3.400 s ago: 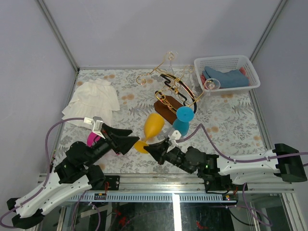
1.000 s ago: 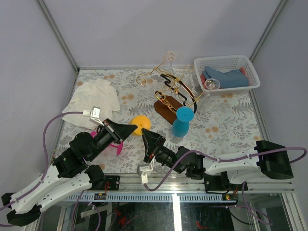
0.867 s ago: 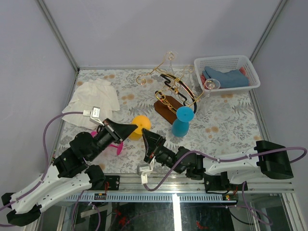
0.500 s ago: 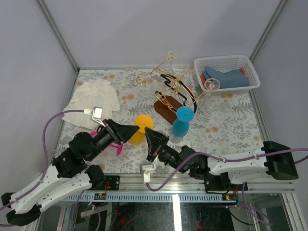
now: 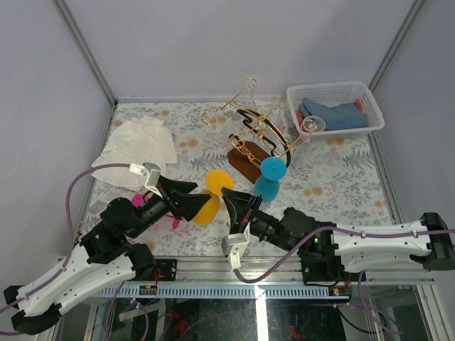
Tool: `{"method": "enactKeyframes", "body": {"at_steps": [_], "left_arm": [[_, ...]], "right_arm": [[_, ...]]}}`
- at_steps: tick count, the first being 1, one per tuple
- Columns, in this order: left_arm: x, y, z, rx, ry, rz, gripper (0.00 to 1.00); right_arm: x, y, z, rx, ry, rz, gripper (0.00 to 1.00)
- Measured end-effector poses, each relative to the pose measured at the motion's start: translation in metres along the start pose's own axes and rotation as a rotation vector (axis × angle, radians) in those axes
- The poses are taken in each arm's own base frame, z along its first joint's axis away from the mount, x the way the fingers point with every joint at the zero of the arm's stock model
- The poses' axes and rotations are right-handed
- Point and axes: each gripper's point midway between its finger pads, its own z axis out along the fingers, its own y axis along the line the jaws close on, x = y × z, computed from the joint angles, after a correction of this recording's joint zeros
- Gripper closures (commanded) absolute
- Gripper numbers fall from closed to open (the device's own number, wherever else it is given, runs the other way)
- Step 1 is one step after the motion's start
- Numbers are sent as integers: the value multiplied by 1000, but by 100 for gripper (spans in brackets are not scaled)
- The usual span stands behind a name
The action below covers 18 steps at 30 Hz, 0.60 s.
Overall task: Place the wine glass upside down on the wine glass rack
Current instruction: Turn the wine glass upside down at the wine rack.
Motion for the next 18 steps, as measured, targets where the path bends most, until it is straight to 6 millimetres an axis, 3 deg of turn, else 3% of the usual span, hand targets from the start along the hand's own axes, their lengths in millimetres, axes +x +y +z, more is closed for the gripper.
{"method": "enactKeyframes", "body": {"at_steps": [10, 18], "left_arm": [[12, -21, 19, 172, 28, 186, 61], [21, -33, 23, 259, 62, 224, 72]], "right_arm": [[-12, -1, -4, -65, -41, 137, 100], [-8, 0, -8, -64, -12, 238, 100]]}}
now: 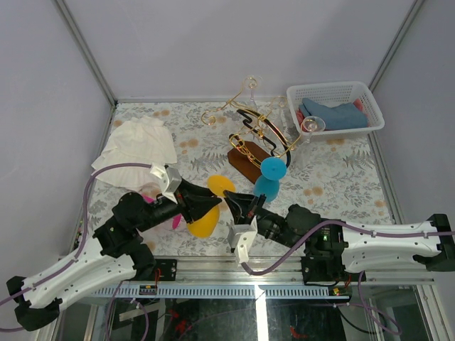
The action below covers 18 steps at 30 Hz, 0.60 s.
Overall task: Place the wine glass upside down on the wine glass rack
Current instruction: Turn the wine glass upside down at the wine rack.
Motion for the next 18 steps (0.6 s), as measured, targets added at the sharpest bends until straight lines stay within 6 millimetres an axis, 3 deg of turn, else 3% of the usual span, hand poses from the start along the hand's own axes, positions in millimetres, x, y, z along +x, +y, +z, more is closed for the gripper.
{"method": "enactKeyframes", "body": {"at_steps": [8, 11, 15, 18], "left_arm": [[-1, -4, 4, 26, -4, 5, 74], [-1, -4, 6, 32, -4, 5, 81], [0, -4, 10, 36, 2, 3, 99], [1, -3, 12, 32, 6, -1, 100]], "right_arm": [[0, -12, -7, 44, 7, 58, 100], [0, -14, -9, 51, 5, 75, 100], [3, -13, -11, 49, 17, 82, 100], [6, -11, -11, 46, 31, 81, 100]]}}
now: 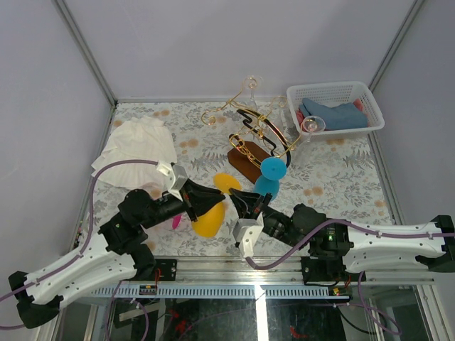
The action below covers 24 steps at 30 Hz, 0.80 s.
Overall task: Place the wine glass upside down on the wine glass rack
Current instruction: Turn the wine glass upside down at the wine rack.
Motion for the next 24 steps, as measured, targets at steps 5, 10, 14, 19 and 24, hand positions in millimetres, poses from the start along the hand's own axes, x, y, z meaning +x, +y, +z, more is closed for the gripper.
{"method": "enactKeyframes", "body": {"at_steps": [5, 10, 14, 19, 24], "left_arm": [[3, 4, 2, -19, 8, -16, 100], [3, 8, 5, -50, 22, -40, 100], [1, 9, 11, -60, 42, -58, 100], [11, 12, 13, -76, 86, -81, 100], [19, 18, 13, -114, 129, -108, 100]], "right_arm": [[5, 1, -1, 5, 22, 1, 97], [10, -1, -2, 23, 44, 12, 89], [10, -6, -3, 50, 52, 27, 73], [11, -7, -4, 57, 54, 46, 58], [9, -16, -15, 70, 43, 83, 35]]}}
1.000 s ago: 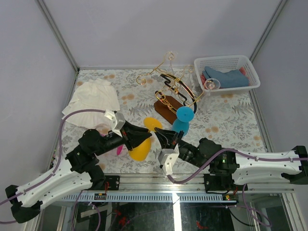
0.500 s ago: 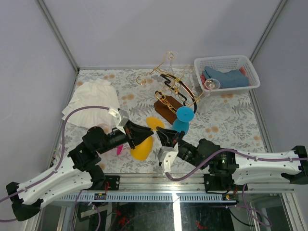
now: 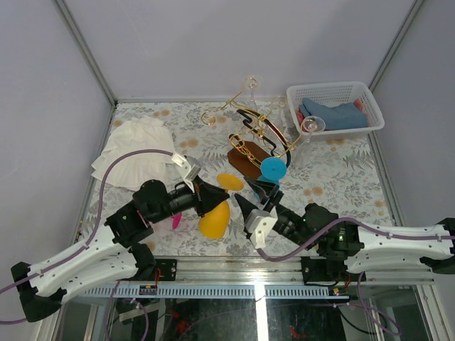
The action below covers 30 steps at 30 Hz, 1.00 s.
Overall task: Place the wine glass upside down on the wine glass rack
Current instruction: Turn the wine glass upside down at the wine rack.
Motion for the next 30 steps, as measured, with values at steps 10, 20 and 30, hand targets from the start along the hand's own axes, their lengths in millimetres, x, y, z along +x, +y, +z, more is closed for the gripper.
{"method": "enactKeyframes", "body": {"at_steps": [10, 20, 30], "left_arm": [[14, 24, 13, -176, 100, -148, 100], [34, 43, 18, -236, 174, -160, 100], [56, 69, 10, -292, 153, -194, 100]], "right_arm": [[8, -3, -20, 13, 39, 234, 6], [22, 3, -18, 39, 168, 393, 5], [10, -22, -13, 90, 247, 463, 6]]}}
